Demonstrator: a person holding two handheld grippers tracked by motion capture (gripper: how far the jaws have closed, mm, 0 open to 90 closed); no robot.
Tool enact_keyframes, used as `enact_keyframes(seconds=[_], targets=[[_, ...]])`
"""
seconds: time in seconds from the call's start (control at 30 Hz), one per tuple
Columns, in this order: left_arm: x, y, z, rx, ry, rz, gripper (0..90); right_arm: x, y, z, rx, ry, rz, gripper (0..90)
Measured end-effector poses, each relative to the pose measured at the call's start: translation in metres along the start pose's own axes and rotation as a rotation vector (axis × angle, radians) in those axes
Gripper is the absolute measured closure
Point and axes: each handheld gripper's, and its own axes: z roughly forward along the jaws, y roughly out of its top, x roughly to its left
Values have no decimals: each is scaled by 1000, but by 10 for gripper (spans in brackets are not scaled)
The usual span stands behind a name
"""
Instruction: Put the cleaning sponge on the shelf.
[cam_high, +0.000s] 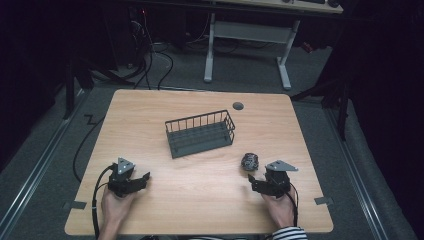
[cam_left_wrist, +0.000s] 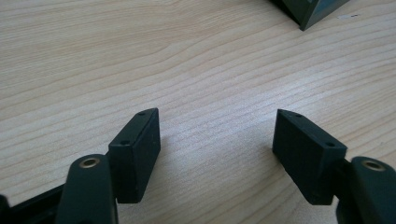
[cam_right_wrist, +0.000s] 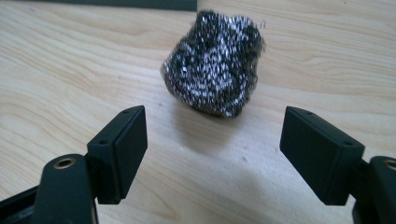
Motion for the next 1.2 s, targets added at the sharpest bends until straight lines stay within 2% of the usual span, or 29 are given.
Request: enact_keyframes(seconds=[0.07, 0.17, 0.3, 0.6, 0.67, 0.73, 0.9, 1.2], targets=[[-1, 0, 1, 2, 4, 5, 303, -1, 10, 2, 6, 15, 11, 205], [-1, 1, 1, 5, -3, 9, 281, -2, 17, 6, 3, 18, 19, 194], [-2, 1, 1, 8, -4, 13, 262, -3, 27, 17, 29, 19, 33, 174], [-1, 2, 3, 10, -17, 16, 246, -4, 33, 34, 65, 22, 45, 184], [-1, 2, 3, 11, -19, 18, 246, -5, 32, 37, 73, 29, 52, 208], [-1, 2, 3, 12, -19, 18, 246, -4, 32, 39, 74, 16, 49, 241], [-2, 2, 3, 11, -16, 20, 245, -3, 32, 37, 45, 13, 38, 328], [-2, 2, 3, 12, -15, 20, 243, -1, 31, 34, 36, 7, 10, 393]])
